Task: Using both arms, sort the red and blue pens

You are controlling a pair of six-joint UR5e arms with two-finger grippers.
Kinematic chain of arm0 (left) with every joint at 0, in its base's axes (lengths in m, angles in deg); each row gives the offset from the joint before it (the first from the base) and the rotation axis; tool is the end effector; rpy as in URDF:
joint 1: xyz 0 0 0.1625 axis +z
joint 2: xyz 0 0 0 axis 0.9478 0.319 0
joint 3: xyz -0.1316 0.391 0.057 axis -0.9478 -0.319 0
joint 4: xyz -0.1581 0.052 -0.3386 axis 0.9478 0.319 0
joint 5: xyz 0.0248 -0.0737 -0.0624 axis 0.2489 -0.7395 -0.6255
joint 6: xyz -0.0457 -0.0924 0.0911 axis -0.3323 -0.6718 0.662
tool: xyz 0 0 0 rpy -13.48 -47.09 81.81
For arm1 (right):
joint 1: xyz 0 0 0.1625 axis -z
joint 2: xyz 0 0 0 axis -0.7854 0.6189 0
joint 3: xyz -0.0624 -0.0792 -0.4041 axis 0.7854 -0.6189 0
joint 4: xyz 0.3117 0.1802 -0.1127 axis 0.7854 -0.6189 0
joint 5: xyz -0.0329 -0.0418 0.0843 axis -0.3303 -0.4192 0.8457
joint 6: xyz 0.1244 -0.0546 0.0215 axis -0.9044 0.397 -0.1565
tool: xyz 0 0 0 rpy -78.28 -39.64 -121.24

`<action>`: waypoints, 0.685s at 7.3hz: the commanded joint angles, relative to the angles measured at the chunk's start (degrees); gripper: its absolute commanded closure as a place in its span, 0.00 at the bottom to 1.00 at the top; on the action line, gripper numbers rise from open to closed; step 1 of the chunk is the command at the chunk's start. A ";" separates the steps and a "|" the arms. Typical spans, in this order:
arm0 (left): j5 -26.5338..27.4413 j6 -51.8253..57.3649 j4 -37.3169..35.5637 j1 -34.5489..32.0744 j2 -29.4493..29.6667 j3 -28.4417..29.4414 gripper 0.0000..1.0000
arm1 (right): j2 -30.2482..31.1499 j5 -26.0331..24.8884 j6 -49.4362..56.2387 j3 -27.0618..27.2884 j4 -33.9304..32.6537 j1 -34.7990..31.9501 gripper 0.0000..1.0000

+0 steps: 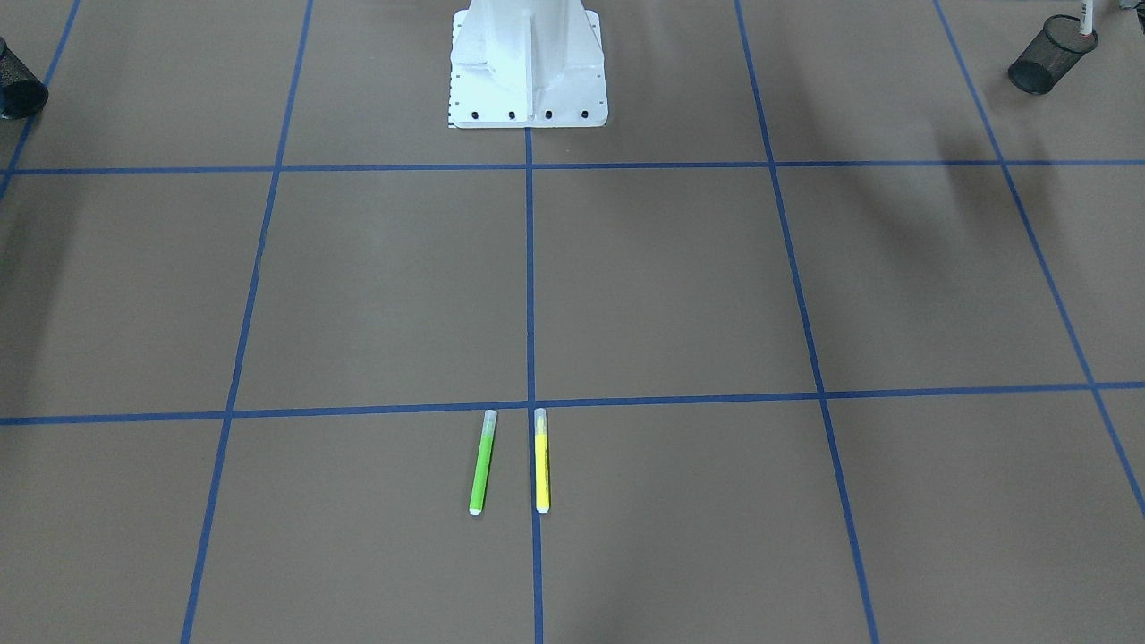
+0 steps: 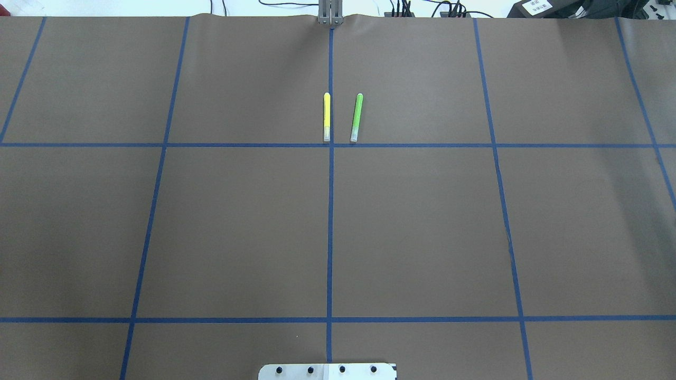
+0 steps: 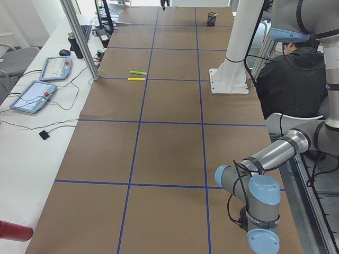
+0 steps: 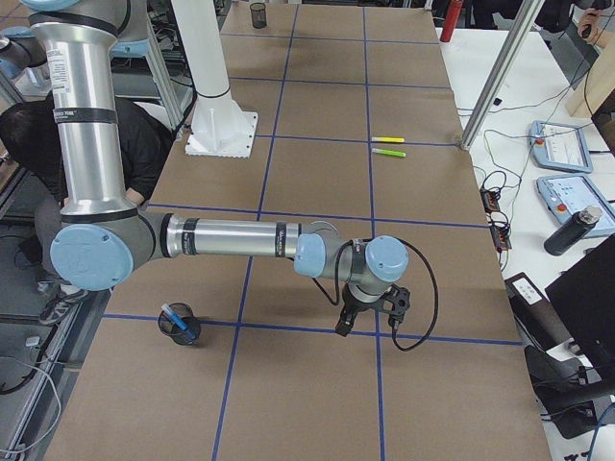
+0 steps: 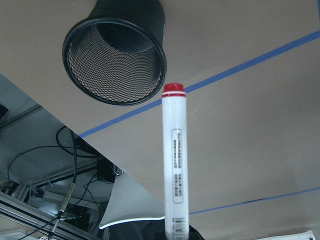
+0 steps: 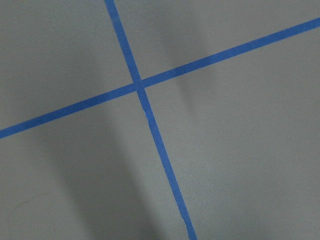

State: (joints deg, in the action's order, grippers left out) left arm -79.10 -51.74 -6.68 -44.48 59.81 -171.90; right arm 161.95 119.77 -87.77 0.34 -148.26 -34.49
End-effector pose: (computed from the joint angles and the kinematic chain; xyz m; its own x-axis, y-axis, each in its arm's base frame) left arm -0.0578 -0.0448 0.7682 0.2669 -0.9394 -0.2153 -0.1315 0.1858 -0.9737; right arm 0.0023 -0.4697 0.6859 0.6793 0.3294 0.6558 -0.1328 0.9340 -0.3316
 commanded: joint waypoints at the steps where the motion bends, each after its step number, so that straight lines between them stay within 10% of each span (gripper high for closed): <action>1: -0.67 -0.01 -0.77 -0.05 0.17 2.46 1.00 | 0.00 0.02 0.00 0.14 0.01 -0.06 0.00; 5: -1.64 0.08 0.10 -0.05 0.88 6.42 1.00 | 0.17 0.20 -0.35 0.93 -0.07 -0.06 0.00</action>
State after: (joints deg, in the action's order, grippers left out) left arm -80.64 -51.69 -6.71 -44.53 60.66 -166.15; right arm 162.04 119.88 -87.86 1.07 -148.27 -34.54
